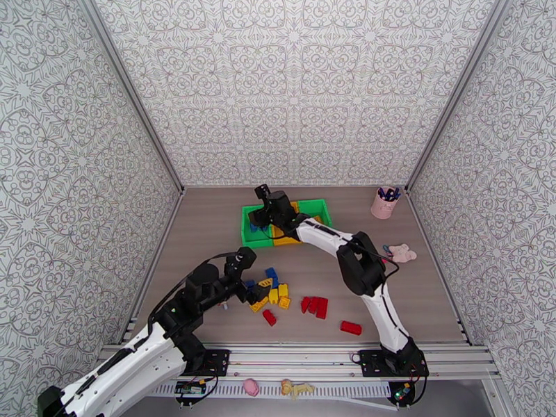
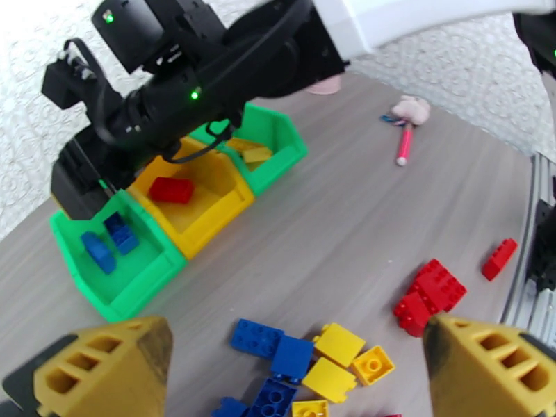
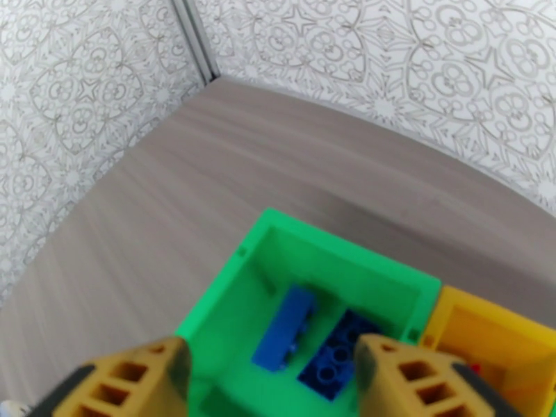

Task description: Sort the legos into containers by color

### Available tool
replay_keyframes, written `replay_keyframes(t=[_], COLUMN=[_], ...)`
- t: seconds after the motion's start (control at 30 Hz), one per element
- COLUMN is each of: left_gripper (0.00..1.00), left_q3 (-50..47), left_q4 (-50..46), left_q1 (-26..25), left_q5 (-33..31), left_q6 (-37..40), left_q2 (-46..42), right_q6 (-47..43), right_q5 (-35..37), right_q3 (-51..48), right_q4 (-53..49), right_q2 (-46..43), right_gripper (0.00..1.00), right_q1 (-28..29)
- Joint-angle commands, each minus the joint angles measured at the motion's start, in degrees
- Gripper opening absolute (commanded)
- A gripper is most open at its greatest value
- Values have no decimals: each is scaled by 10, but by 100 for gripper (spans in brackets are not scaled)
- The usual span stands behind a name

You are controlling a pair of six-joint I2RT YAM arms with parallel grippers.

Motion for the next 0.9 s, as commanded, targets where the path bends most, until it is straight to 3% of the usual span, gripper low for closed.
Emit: replay_keyframes(t=[0.0,0.17,0.3,0.5,0.87], left_gripper=[100,100,100,100,100], left_q3=[-10,-22,-20,-19,6], left_q4=[31,58,60,76,77], left_q1=[7,20,28,28,20], left_q5=[86,139,166,191,282], left_q6=[20,27,47,99,154], left_q2=[9,20,36,72,170], right_q6=[-25,-68,-62,118,366], right_q5=[7,19,64,153,216], right_q3=[-80,-234,-318,-376,-539], right_q4=[14,-12,-101,-284,-438], right_q2=[-94,-212,-309,-408,-547], right_gripper=[71,81,84,84,87], right_q1=[3,2,3,4,68])
